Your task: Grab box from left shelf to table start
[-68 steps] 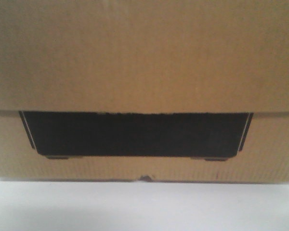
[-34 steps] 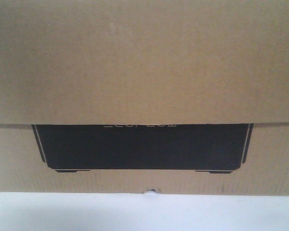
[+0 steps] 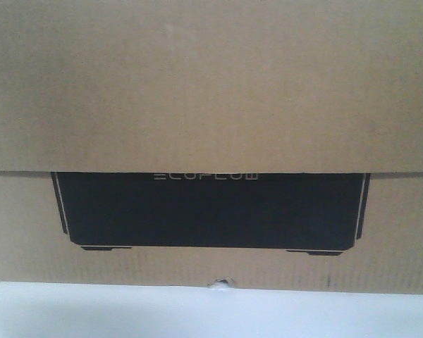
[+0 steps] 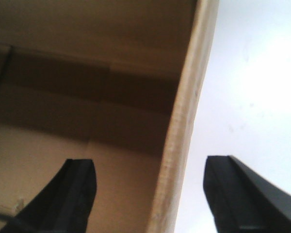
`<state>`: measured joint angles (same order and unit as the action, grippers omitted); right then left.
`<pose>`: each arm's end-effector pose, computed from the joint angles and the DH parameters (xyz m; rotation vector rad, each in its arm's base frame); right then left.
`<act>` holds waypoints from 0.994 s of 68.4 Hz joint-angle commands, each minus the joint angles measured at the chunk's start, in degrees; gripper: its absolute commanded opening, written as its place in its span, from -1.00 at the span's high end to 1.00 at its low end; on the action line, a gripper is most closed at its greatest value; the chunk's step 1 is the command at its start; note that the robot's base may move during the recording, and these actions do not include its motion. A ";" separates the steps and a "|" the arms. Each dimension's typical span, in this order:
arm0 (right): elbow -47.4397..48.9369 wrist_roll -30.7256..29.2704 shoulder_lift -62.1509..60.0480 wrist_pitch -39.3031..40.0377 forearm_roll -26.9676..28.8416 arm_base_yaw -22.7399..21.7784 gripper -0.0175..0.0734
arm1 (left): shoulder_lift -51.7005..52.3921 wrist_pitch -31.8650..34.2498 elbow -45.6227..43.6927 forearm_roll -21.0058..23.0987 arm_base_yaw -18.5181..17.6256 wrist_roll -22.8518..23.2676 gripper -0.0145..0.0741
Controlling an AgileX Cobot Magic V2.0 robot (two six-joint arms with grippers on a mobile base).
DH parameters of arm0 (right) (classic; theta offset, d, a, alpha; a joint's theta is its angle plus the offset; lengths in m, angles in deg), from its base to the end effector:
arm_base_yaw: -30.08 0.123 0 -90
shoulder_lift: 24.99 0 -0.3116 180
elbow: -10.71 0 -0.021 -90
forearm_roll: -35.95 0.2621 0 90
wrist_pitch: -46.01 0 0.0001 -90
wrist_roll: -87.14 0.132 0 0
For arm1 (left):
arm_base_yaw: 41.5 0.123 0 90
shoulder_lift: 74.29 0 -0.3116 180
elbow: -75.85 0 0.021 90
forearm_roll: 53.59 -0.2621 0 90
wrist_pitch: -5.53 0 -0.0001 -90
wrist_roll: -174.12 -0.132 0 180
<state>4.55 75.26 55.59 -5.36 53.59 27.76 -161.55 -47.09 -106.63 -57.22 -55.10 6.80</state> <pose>0.2983 0.0192 0.3728 -0.0783 2.3711 0.2601 0.3257 -0.0720 0.3820 0.0419 2.3998 -0.1363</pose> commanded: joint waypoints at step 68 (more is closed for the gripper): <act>-40.04 -0.75 -57.40 25.37 -1.21 -0.02 0.49 | 62.75 28.06 47.52 -1.62 -0.01 -5.20 0.90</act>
<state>-33.95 75.26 1.33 12.73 52.31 27.76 -101.23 -26.54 -60.22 -58.47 -55.10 1.82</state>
